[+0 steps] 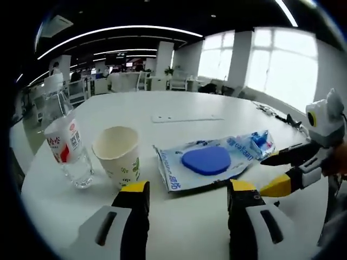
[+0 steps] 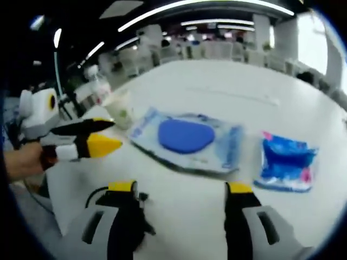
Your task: Arrange the tabletop items into an orderly group along one side of the table until the central work area is clear of visible clutter.
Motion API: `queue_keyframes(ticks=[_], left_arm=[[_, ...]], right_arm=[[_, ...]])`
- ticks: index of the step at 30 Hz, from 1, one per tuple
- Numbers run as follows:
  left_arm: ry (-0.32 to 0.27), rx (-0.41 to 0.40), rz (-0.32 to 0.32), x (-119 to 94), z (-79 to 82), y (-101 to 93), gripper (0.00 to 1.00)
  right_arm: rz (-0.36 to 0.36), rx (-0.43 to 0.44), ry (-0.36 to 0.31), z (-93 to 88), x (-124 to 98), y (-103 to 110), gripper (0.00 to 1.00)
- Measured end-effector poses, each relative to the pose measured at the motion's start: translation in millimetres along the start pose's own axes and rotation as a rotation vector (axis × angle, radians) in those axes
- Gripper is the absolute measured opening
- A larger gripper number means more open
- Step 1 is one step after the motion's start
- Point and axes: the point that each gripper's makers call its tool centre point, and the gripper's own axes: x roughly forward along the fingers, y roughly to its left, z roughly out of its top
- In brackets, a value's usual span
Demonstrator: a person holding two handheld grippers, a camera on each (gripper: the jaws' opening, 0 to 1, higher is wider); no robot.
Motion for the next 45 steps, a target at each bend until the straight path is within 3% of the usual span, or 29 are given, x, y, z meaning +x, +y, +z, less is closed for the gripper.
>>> queue_keyframes(ticks=[4,7,14,25,29,45], left_arm=[[-0.005,0.018,-0.019,-9.2,5.0,-3.3,0.68],[-0.008,0.017,-0.021,-15.9,7.7,-4.7,0.73],[0.004,0.046,-0.043,-30.7,7.8,-8.7,0.8],[-0.003,0.051,-0.043,-46.1,14.4,-5.6,0.88],[0.052,0.081,-0.049,-48.7,5.3,-6.6,0.9],[0.033,0.086,-0.079,-61.4,5.8,-8.0,0.97]], right_arm=[[0.082,-0.027,0.034,-9.1,-3.9,20.3,0.71],[0.102,-0.081,0.048,-13.7,-5.9,28.4,0.71],[0.138,-0.104,0.078,-22.7,-6.5,37.7,0.68],[0.205,-0.215,0.131,-39.3,-4.9,50.3,0.52],[0.188,-0.26,0.157,-45.5,-1.8,47.0,0.47],[0.185,-0.311,0.167,-43.7,6.1,46.7,0.21]])
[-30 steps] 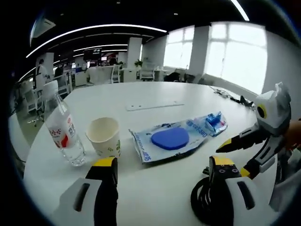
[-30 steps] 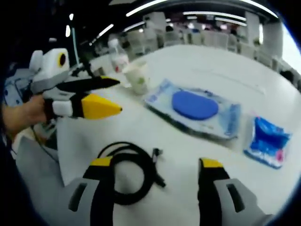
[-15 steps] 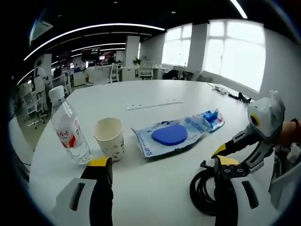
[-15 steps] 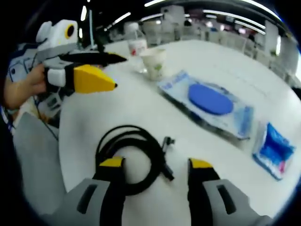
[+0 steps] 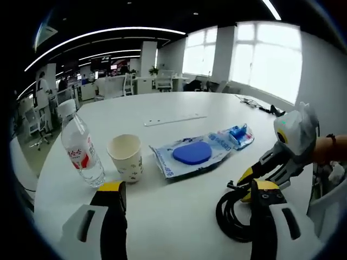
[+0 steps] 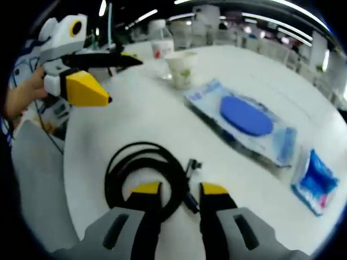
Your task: Arrange the tabletop items into an orderly group along one side of the table until the central work area is clear of visible clutter.
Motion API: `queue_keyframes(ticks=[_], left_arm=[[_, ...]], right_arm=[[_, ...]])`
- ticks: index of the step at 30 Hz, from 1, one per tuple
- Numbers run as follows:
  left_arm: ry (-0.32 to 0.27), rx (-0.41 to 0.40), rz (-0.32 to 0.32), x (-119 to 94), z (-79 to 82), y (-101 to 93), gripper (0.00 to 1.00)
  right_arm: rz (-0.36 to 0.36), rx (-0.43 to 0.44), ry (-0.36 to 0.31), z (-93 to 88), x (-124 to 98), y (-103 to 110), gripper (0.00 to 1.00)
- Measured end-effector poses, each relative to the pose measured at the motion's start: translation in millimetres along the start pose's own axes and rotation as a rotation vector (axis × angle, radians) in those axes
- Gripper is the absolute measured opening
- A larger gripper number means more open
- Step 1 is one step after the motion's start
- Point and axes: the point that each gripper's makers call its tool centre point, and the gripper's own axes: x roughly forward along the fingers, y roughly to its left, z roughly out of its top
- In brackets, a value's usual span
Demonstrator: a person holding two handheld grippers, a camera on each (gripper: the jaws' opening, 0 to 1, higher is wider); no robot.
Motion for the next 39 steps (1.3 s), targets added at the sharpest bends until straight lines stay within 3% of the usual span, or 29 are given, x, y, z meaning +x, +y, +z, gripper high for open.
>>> queue_keyframes(ticks=[7,13,22,39], left_arm=[[0.021,0.007,-0.016,-2.3,-6.8,-1.3,0.99],[0.029,0.007,-0.021,-5.7,-10.6,-1.2,0.98],[0.035,0.002,-0.019,-8.1,-12.1,-0.5,0.95],[0.03,0.018,-0.015,-14.7,-9.4,-0.3,0.95]], right_arm=[[-0.013,0.012,0.018,-3.2,1.1,-2.3,0.16],[0.018,-0.029,0.034,-4.8,2.9,3.6,0.09],[0.012,-0.063,0.047,-4.5,3.4,3.9,0.08],[0.062,0.041,0.026,-3.0,-10.0,12.2,0.06]])
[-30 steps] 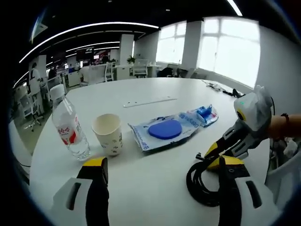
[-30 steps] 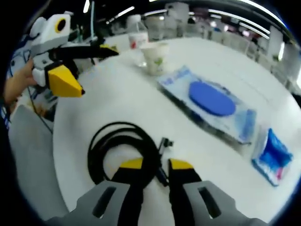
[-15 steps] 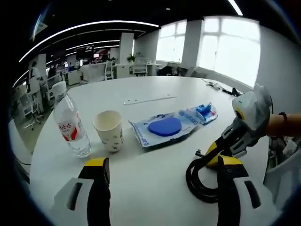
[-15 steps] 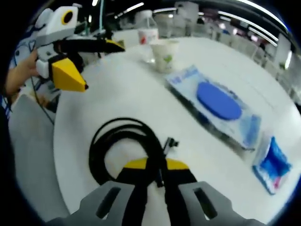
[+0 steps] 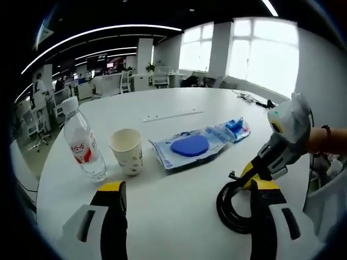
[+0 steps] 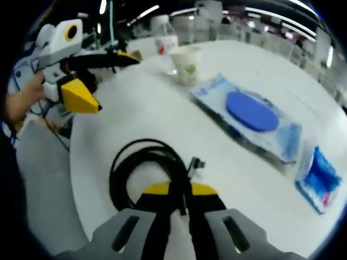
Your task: Arrange the tabletop items into an orderly group along one side of the table until the central work area is clear of visible clutter.
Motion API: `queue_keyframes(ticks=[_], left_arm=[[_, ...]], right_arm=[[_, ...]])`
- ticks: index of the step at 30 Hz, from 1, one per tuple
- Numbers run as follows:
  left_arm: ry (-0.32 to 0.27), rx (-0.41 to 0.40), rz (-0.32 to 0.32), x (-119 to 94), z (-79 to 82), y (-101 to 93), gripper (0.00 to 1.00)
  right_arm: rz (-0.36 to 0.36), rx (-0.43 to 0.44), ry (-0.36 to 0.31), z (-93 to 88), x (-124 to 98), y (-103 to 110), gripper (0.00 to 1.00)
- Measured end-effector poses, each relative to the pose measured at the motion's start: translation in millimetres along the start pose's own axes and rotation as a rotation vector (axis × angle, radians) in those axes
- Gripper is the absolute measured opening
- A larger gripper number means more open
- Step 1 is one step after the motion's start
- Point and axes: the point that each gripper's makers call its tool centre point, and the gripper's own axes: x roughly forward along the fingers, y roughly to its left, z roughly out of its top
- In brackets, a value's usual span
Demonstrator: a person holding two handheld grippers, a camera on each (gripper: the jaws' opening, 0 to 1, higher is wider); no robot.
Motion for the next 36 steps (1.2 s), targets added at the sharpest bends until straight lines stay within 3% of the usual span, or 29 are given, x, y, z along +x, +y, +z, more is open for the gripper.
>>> queue_keyframes(ticks=[4,15,28,36], left_arm=[[-0.004,0.005,0.0,-3.4,2.3,-0.5,0.94],[-0.028,0.042,0.002,-15.9,13.4,-3.7,0.95],[-0.054,0.042,-0.005,-24.8,22.2,-5.7,0.95],[-0.062,0.045,-0.023,-31.1,26.3,-14.2,0.95]], right_arm=[[0.01,0.034,-0.036,6.5,-8.6,3.7,0.06],[0.012,0.029,-0.096,22.5,-37.0,13.8,0.06],[0.008,0.033,-0.146,36.8,-67.8,15.0,0.06],[-0.016,0.056,-0.143,38.2,-84.0,10.2,0.06]])
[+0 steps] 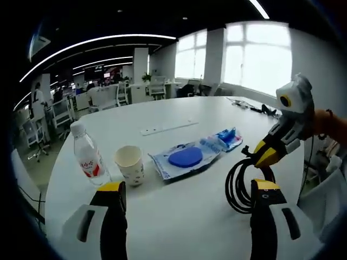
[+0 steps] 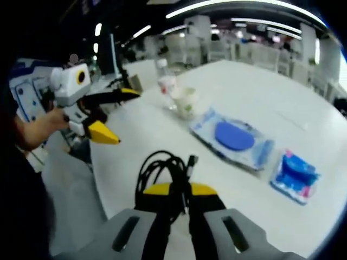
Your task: Arrange the tabletop items into an orderly group along one side of the table until the central work area is clear of visible clutter.
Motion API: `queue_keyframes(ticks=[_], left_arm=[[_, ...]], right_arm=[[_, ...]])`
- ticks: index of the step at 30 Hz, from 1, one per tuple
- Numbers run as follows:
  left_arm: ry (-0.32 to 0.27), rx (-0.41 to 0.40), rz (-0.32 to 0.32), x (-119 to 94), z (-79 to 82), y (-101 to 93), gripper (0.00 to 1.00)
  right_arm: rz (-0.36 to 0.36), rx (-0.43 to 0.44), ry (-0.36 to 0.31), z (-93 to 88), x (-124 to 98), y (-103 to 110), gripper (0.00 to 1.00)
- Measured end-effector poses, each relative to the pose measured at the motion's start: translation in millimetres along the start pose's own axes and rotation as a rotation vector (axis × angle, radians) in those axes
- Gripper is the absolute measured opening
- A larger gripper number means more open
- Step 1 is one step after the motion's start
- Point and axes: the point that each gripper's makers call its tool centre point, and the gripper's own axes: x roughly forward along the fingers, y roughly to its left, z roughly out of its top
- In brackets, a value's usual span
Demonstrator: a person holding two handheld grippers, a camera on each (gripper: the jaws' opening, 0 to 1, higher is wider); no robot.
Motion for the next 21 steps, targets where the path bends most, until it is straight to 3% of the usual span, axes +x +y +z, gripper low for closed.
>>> queue_keyframes(ticks=[21], left_arm=[[0.012,-0.003,0.019,-18.5,-6.2,4.2,0.96]], right_arm=[[-0.037,0.057,0.005,-3.8,-22.5,-31.1,0.06]])
